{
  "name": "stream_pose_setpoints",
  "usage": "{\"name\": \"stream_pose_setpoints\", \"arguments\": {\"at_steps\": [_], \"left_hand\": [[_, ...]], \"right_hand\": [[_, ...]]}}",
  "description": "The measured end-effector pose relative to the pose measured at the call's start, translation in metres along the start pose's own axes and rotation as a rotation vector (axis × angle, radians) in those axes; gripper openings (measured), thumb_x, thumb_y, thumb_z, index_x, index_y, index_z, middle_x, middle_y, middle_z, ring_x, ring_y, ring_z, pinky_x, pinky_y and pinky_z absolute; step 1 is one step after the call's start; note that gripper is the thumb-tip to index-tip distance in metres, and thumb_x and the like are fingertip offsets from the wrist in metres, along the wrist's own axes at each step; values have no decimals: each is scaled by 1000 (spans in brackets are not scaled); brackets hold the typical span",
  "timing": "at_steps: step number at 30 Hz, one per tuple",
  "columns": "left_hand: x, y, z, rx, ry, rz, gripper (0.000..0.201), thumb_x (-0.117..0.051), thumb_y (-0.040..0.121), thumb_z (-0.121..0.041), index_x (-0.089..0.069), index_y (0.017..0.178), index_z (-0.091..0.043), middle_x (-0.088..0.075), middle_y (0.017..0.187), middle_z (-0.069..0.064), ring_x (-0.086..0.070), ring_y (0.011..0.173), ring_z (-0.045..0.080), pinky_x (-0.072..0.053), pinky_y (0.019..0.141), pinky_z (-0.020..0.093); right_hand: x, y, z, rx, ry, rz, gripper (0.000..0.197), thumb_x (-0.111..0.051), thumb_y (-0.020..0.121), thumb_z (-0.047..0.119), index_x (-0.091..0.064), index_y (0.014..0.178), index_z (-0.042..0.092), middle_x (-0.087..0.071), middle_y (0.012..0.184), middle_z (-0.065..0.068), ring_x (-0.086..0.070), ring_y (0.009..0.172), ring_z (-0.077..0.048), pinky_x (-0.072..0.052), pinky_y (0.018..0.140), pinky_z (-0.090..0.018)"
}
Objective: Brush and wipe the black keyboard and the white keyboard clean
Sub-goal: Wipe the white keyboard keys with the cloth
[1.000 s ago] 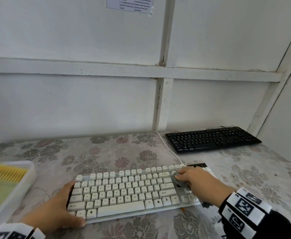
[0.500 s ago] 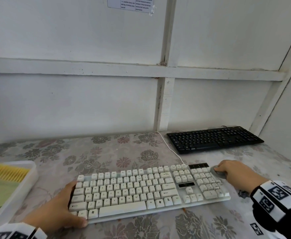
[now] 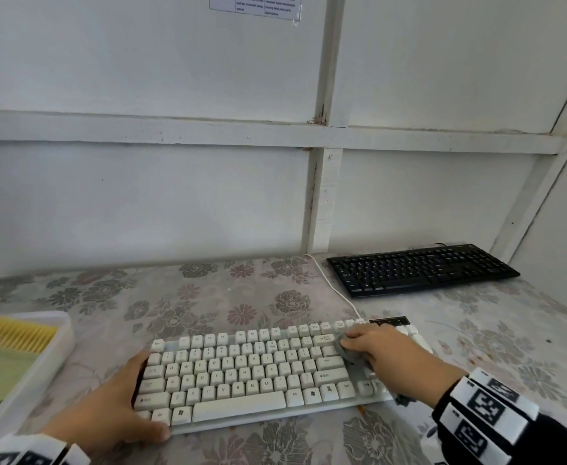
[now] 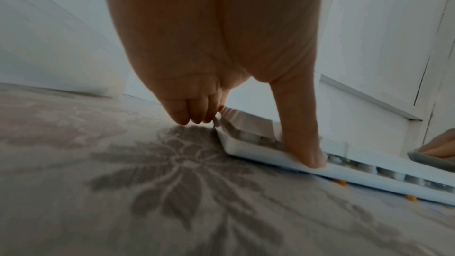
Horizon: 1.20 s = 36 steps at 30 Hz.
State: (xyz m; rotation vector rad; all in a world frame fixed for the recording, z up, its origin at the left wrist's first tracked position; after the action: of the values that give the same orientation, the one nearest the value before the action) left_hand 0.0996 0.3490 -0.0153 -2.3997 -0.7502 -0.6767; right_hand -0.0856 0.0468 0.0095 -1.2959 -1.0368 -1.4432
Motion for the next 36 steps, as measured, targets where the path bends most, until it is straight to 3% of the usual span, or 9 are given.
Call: {"name": "stream_pose_setpoints", "arguments": {"at_steps": [5,8,11,16,22,25,29,32,36], "left_hand": [[-2,-1,-1,-7,-18,22,160,-78,5,-70,-11,145,-30,-41,117,-22,-43,108,-1,-32,89,15],[-2,1,3,10,-1,28,147,-89,24,-55,-11,145,-29,-40,120,-20,-43,111,1,-31,92,18],[-1,5,9,11,24,23,144,-88,28,-58,-9,145,-30,-37,127,-18,-41,116,1,-31,94,18],[0,8,12,24,71,-7,126,-89,50,-39,-7,145,-32,-36,127,-19,-41,115,1,-32,93,17],[-2,4,7,48,106,-31,114,-87,56,-33,-13,142,-33,-37,114,-23,-42,110,2,-31,94,20],[0,2,5,49,94,-26,113,-88,57,-30,-14,143,-32,-39,110,-26,-43,109,2,-31,93,19],[1,1,3,63,106,-33,112,-87,58,-29,-14,143,-31,-39,100,-28,-44,101,-1,-32,86,16],[2,3,4,45,104,-33,112,-88,56,-28,-17,143,-30,-44,107,-28,-46,94,-9,-34,73,6],[2,2,3,68,212,-63,115,-86,61,-33,-10,147,-25,-48,133,-9,-50,106,7,-36,82,15]], "right_hand": [[7,-13,-26,-90,-74,30,33,-44,85,-2,-66,102,17,-60,114,8,-55,98,-11,-40,80,-20],[11,-22,-48,-191,-96,61,38,-43,88,0,-65,109,21,-59,120,9,-56,101,-10,-44,84,-19],[16,-32,-70,-268,-115,86,40,-44,88,0,-65,115,22,-58,122,9,-56,105,-11,-44,89,-20],[19,-37,-87,-379,-114,83,38,-46,80,-5,-66,106,13,-63,111,3,-59,96,-12,-43,75,-20],[24,-3,9,-146,27,-23,36,-45,90,1,-64,112,21,-58,116,11,-53,101,-7,-40,84,-14],[20,25,83,65,146,-25,39,-46,88,-1,-64,116,18,-57,121,5,-51,109,-14,-40,95,-25],[4,57,166,274,219,5,32,-48,82,-7,-65,105,7,-59,114,-7,-54,102,-23,-45,89,-40],[-1,71,211,377,203,14,31,-49,80,-7,-67,102,6,-60,111,-10,-54,100,-28,-45,87,-42],[-11,78,249,449,105,82,30,-53,83,-2,-67,110,5,-59,116,-15,-53,103,-34,-42,89,-38]]}}
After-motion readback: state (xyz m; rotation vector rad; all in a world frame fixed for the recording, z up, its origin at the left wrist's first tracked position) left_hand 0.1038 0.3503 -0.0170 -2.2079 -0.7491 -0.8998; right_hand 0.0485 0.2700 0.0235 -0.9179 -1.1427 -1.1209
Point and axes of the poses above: each hand's wrist, its own y-axis towards the middle knuckle, its own x-axis out of the back of the hand, z = x × y, the point moved 5 cm from there along y, towards the middle knuckle
